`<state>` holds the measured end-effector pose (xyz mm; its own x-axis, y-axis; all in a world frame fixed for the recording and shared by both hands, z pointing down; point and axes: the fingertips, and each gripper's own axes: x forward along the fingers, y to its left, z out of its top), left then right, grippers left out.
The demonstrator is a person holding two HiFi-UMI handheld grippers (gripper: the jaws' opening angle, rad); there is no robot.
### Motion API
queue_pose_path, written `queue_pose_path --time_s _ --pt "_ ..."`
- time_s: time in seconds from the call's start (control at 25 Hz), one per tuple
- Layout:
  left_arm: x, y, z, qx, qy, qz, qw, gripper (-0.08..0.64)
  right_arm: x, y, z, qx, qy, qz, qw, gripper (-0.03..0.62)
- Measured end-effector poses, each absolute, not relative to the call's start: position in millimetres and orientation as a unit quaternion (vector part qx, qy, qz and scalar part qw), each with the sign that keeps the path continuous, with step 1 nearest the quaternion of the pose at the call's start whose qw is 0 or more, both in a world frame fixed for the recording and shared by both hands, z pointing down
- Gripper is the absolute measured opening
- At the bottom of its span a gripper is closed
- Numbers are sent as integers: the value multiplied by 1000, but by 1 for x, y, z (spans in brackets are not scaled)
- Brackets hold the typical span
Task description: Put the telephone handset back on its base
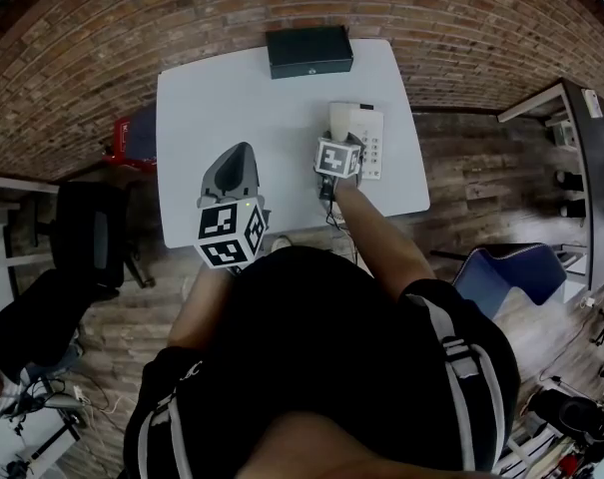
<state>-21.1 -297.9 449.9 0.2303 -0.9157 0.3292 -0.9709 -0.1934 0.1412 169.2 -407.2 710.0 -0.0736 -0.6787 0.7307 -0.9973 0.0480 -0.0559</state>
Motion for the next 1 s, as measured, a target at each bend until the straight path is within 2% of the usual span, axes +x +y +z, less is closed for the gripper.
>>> queue_pose_path --time_s 0.2,0.44,0.56,0.6,0.68,0.8,1.0 --pt "-21 -297 450 768 -614 84 160 -5 168 -408 710 629 -675 290 255 202" --pt "-17 -298 450 773 -609 76 161 -5 168 -412 679 623 -710 280 170 222" --pt "-13 -300 449 776 -606 72 160 -5 172 -412 645 618 -726 283 107 221" --pt "-10 -300 449 777 -604 71 160 -5 175 -411 629 616 -734 274 86 202" --pt "-4 -300 449 782 -598 69 161 -5 181 -406 598 611 -751 244 54 31" --pt "5 -301 449 790 -588 68 161 -5 195 -398 557 617 -763 191 29 3" --pt "26 -302 450 806 -566 73 157 -5 216 -377 502 611 -779 142 2 -2"
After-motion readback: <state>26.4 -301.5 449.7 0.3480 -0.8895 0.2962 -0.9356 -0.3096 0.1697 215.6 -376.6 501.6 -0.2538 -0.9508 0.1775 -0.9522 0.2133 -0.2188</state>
